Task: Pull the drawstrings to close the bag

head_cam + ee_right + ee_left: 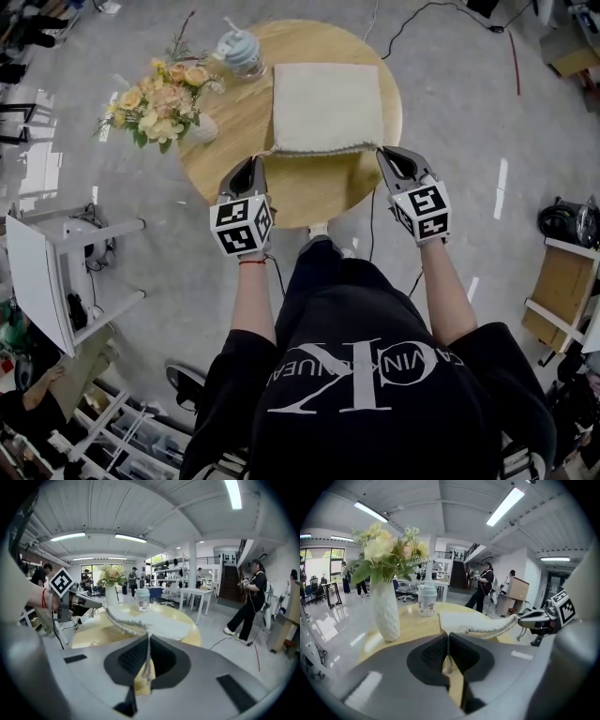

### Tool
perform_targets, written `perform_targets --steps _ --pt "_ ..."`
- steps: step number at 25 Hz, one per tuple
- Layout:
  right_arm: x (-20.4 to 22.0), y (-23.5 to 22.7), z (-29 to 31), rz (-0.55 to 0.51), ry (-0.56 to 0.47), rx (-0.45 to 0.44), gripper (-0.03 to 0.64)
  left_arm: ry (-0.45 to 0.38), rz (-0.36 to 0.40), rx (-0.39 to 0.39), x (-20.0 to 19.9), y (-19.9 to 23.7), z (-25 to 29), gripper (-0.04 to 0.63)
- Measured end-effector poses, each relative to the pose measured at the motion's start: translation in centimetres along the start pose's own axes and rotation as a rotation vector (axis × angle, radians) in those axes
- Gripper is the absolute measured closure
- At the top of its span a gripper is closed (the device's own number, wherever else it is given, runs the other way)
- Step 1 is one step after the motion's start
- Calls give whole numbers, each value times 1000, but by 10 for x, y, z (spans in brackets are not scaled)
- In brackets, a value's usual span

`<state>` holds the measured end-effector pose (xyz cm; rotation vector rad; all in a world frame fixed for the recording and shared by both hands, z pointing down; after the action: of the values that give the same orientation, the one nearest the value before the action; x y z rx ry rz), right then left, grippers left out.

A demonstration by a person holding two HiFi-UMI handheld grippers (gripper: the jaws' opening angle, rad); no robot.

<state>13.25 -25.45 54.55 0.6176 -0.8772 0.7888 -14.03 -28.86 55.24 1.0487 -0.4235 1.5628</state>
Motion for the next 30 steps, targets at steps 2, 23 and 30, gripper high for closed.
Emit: perform_targets --steps 2,23,30 --pt "-12 -6 -5 -23 -27 11 595 -48 1 8 -15 -5 -5 575" --pt "-119 -55 -33 -115 -239 92 595 -331 128 0 -131 -29 -49 575" --pt "-154 -57 -35 -261 -214 88 595 -413 137 -41 -157 -22 -76 574"
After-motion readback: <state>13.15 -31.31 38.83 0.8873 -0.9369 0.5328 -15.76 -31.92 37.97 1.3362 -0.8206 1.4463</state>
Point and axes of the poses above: the fingertips, and each gripper's own axes: z forward along the fingers, y to its left, x out of its underside, the point moved 4 cm from there along -z, backward along the fingers, and after that the axes turned 9 degrees about -z, right-handed, at the moved point
